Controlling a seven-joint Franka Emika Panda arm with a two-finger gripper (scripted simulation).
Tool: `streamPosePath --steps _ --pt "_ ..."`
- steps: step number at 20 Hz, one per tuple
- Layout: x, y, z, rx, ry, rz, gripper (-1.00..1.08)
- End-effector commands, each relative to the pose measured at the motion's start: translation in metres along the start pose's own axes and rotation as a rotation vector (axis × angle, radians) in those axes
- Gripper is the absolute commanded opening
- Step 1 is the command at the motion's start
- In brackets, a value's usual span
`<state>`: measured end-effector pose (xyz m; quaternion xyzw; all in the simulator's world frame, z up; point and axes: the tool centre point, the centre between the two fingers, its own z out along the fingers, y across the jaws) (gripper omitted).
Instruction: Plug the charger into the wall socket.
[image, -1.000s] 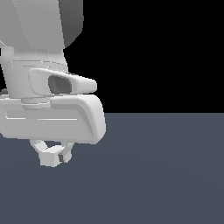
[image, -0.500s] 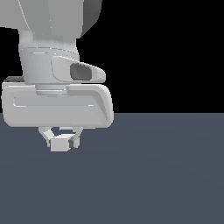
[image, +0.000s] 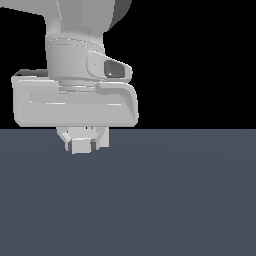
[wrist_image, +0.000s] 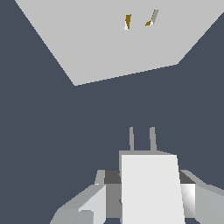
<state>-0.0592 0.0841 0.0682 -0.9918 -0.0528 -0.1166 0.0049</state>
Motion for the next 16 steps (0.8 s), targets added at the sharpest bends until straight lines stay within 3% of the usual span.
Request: streamPosePath --steps 1,16 --pt "0.005 0.003 -0.006 0.011 0.0 -0.047 -1.0" --pt "0.025 0.011 -0.025 0.053 -0.003 -0.214 -1.0"
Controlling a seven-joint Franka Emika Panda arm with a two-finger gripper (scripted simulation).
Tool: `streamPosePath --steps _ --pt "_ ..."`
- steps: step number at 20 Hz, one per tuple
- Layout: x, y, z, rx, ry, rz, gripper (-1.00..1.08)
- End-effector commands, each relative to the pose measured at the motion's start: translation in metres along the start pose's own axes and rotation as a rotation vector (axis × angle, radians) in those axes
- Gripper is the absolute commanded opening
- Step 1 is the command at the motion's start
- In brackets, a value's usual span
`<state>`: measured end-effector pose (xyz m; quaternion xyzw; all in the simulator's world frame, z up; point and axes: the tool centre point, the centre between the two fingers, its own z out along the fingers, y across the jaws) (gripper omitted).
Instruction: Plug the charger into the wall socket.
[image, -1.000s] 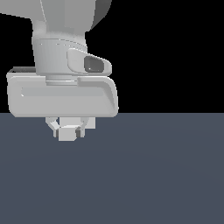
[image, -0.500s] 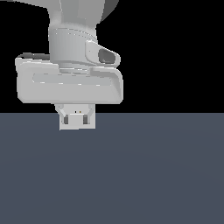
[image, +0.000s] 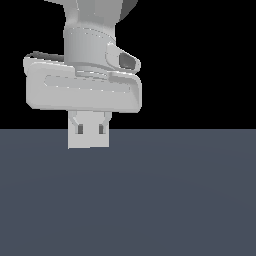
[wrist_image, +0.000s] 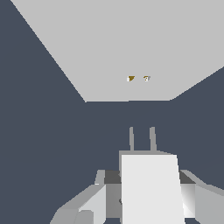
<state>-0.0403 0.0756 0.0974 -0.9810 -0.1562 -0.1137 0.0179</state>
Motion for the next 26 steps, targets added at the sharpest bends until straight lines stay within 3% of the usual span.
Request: streamPosePath --steps 1,14,26 --pt "0.002 0.0 -0.002 0.004 -0.001 -0.015 -1.0" --pt "0.007 0.001 -0.001 0.005 -0.001 -0.021 -1.0" --pt "0.045 0.0 0.008 0.005 -0.001 -0.021 -1.0"
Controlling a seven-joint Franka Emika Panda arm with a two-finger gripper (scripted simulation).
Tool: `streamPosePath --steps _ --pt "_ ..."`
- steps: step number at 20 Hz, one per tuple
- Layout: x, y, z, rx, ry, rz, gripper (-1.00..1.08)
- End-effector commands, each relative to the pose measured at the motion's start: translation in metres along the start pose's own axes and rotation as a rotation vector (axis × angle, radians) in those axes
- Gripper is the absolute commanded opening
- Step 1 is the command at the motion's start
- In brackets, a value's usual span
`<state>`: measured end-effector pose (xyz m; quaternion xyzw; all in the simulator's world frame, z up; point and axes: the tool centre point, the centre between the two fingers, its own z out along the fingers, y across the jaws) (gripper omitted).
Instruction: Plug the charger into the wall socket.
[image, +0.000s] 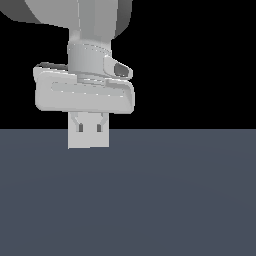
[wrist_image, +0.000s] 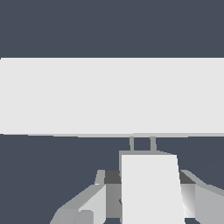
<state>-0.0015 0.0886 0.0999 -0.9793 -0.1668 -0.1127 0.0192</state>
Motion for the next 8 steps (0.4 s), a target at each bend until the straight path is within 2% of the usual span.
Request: streamPosePath --steps 1,8 --pt "0.0065 0.0002 0.0014 0.0 0.0 0.0 -1.0" --pt "0.0107 0.0001 0.0025 0.0 0.0 0.0 -1.0"
